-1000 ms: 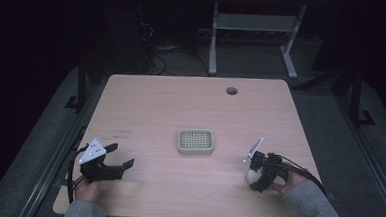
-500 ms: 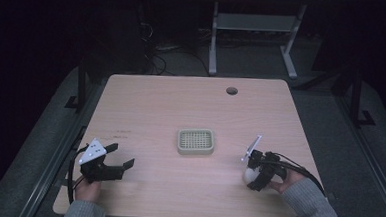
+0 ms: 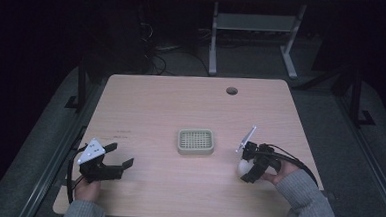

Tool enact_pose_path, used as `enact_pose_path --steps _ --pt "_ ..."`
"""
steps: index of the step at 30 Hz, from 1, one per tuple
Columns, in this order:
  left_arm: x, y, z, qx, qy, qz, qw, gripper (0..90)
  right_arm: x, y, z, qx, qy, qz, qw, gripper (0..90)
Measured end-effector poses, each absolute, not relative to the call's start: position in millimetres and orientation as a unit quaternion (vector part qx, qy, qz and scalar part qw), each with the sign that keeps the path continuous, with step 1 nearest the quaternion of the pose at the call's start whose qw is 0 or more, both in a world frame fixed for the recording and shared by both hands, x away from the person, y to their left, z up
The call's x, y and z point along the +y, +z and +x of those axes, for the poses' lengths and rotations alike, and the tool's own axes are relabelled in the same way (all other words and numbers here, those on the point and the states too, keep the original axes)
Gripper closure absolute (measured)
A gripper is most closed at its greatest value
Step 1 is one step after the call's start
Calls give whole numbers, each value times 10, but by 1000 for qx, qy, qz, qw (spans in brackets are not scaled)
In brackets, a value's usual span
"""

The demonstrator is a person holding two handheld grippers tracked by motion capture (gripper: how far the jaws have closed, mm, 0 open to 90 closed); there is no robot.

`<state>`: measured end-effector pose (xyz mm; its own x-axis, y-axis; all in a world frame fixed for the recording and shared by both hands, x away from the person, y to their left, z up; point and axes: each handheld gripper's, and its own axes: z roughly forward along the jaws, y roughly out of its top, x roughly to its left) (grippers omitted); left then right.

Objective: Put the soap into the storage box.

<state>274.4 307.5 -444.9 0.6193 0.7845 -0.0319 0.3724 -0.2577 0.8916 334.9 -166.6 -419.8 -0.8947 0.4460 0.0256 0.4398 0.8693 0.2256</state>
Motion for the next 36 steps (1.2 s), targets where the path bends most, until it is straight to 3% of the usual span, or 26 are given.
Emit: enact_pose_path --steps 36 --pt "3107 -4445 2753 384 217 758 480 128 -1117 -3821 3708 979 111 168 24 231"
